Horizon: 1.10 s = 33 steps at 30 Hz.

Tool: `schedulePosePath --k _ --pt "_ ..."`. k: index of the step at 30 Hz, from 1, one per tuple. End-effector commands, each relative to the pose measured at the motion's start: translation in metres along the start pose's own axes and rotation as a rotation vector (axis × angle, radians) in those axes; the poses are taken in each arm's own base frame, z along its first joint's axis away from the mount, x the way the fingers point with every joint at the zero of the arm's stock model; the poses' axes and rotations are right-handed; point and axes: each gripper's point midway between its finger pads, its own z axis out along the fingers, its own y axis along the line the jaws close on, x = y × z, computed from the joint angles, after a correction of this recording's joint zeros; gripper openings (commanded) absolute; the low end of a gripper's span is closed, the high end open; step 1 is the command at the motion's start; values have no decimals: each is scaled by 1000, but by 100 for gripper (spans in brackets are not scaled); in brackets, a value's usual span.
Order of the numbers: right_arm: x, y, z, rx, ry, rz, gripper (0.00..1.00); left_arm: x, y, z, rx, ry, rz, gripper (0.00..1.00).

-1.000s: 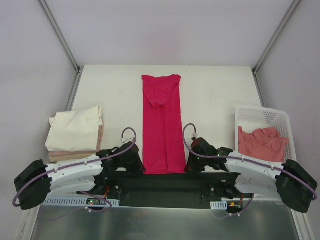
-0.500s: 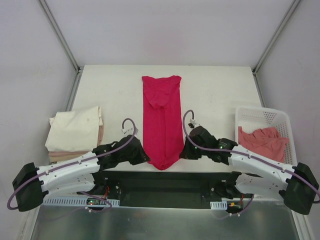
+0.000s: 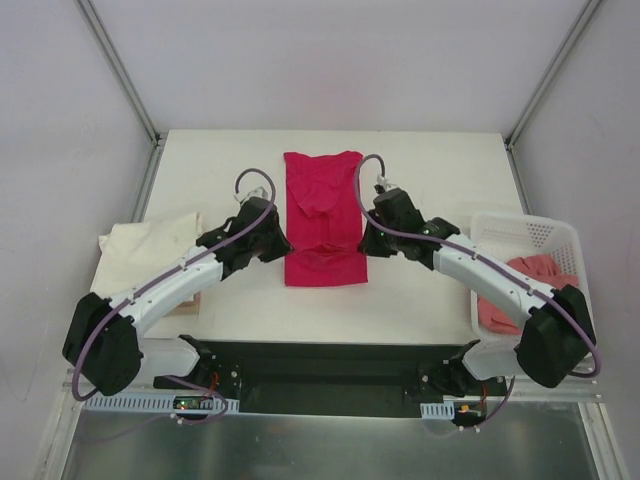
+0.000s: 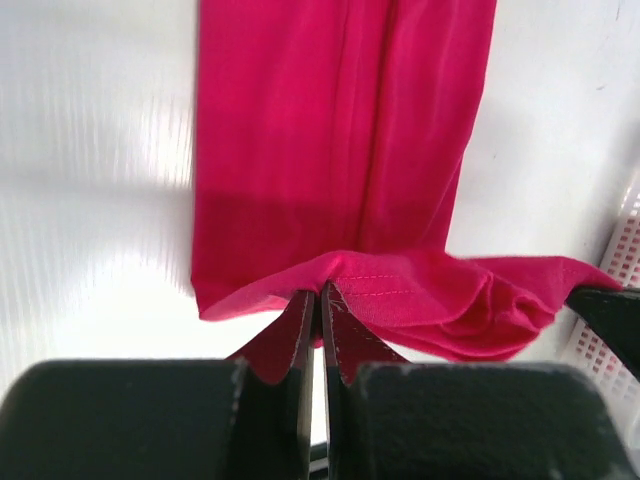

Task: Fold and stack the t-shirts
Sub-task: Fold the folded rectangular tshirt in 1/3 of the way

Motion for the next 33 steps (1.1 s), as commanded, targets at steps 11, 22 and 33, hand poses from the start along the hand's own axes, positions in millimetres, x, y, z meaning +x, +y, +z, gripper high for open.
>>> schedulePosePath --k 11,22,33 --pt "-80 -8 56 -32 42 -8 1 -73 -21 68 69 76 46 0" --pt "-82 -30 109 -17 147 43 22 -78 -1 109 19 138 17 35" --pt "-77 -12 56 -103 92 -35 97 -79 -6 45 82 44 34 99"
